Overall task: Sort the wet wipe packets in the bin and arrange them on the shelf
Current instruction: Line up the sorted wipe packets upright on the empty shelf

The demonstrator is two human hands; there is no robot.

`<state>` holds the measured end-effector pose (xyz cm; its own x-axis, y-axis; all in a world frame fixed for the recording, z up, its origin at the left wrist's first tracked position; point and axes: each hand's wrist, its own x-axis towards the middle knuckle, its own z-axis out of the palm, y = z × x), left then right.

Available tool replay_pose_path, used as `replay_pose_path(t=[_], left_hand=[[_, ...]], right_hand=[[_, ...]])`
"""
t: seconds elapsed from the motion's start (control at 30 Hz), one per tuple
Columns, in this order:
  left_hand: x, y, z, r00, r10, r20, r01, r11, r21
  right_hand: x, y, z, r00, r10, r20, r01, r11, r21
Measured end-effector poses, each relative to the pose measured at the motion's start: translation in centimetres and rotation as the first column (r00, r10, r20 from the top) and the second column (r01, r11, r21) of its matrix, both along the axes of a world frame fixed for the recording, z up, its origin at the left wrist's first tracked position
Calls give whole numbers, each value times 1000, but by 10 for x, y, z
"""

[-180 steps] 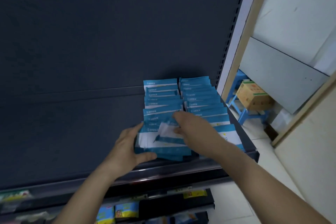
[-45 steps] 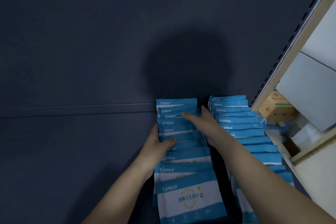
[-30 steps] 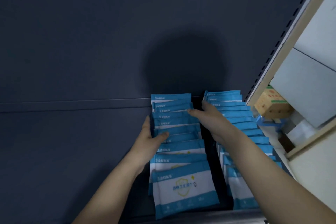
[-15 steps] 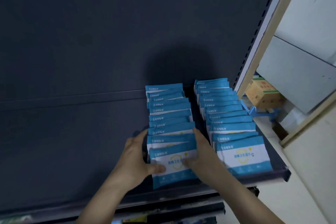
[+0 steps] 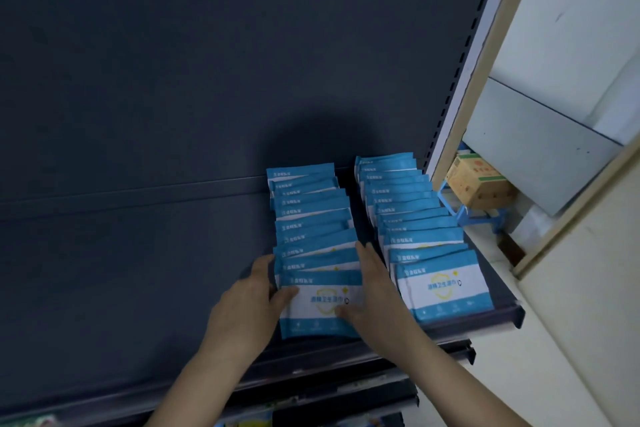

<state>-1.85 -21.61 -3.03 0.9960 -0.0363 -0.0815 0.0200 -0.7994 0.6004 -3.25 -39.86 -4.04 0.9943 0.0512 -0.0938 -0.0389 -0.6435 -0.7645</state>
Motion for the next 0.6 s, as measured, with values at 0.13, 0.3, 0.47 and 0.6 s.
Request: replay_pose_path(t=[0.13, 0.3, 0.47, 0.6], left_hand=[[-3, -10, 10, 977, -79, 199, 48, 986, 157], [1, -31, 6, 940, -279, 195, 225, 939, 262], [2, -40, 5, 970, -216, 108, 178, 943, 280], [0, -52, 11, 978, -145, 147, 95, 948, 304]], right_hand=[[-2, -36, 39, 981, -118, 152, 124, 992, -27], [13, -118, 27, 939, -320, 127, 323, 946, 2], [30, -158, -22, 972, -233, 42, 235, 969, -70], [35, -171, -22, 982, -176, 68, 180, 981, -75]])
